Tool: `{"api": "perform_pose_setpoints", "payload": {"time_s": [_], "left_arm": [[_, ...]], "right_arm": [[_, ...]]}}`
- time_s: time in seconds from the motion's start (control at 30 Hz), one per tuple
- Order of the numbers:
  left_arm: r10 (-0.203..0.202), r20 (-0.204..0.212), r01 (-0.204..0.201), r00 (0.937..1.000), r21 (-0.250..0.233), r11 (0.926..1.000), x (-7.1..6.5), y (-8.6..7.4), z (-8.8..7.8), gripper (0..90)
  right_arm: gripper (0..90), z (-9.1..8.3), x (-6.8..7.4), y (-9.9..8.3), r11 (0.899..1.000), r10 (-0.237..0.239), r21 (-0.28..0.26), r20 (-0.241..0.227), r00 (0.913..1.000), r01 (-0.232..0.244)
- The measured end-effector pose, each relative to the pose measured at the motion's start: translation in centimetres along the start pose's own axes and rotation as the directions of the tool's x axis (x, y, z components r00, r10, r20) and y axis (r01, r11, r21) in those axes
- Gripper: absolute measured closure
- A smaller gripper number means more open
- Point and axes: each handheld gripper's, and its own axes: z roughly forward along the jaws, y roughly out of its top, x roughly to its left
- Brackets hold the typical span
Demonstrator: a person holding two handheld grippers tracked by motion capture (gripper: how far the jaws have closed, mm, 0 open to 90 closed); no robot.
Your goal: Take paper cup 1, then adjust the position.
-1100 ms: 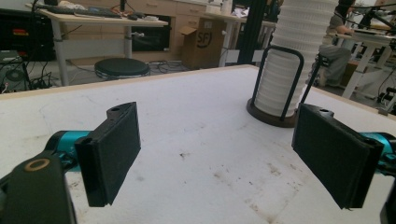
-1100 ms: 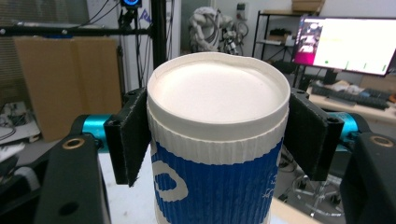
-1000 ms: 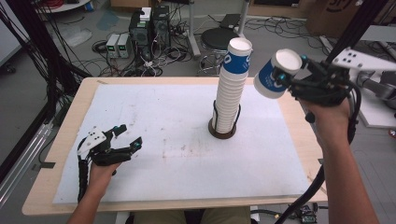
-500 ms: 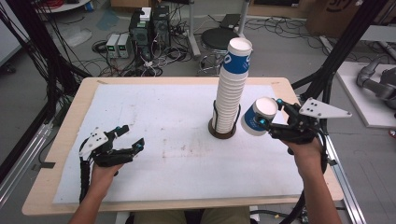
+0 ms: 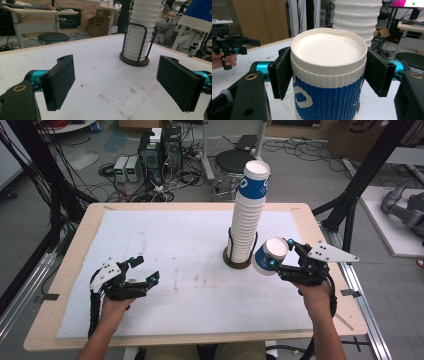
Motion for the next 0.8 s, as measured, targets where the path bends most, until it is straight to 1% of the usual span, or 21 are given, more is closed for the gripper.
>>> {"api": "perform_pose_setpoints", "payload": {"time_s": [0.07,0.13,0.27,0.43,0.53,0.63,0.8], "left_arm": [[-0.005,0.009,0.005,0.9999,0.001,1.0,-0.1,0.0,0.0,15.2],[0.005,0.015,-0.005,0.9999,0.002,1.0,-0.1,0.1,0.0,15.2],[0.012,0.025,-0.012,0.9996,-0.004,0.9999,-0.3,0.1,-0.1,15.2],[0.023,0.038,-0.023,0.999,-0.003,0.9997,-0.4,0.0,-0.1,15.2],[0.022,0.037,-0.021,0.9991,-0.008,0.9997,-0.3,0.0,-0.1,15.2],[0.025,0.032,-0.025,0.9991,-0.01,0.9996,-0.2,0.0,-0.1,15.2],[0.037,0.036,-0.036,0.9987,-0.008,0.9993,-0.4,0.1,-0.1,15.2]], "right_arm": [[29.8,0.1,0.0,-0.2,1.0,0.002,0.004,-0.003,1.0,-0.002],[29.7,0.2,0.0,-0.3,1.0,0.0,0.011,-0.007,1.0,0.0],[29.7,0.2,0.1,-0.4,1.0,-0.001,0.016,-0.02,0.9998,0.002],[29.7,0.1,0.2,-0.4,1.0,-0.001,0.011,-0.02,0.9998,0.001],[29.7,0.2,0.2,-0.3,1.0,0.002,0.004,-0.022,0.9998,-0.002],[29.7,0.4,0.3,-0.4,1.0,0.009,0.009,-0.026,0.9996,-0.008],[29.7,1.1,0.7,-0.6,1.0,0.011,0.015,-0.051,0.9986,-0.01]]}}
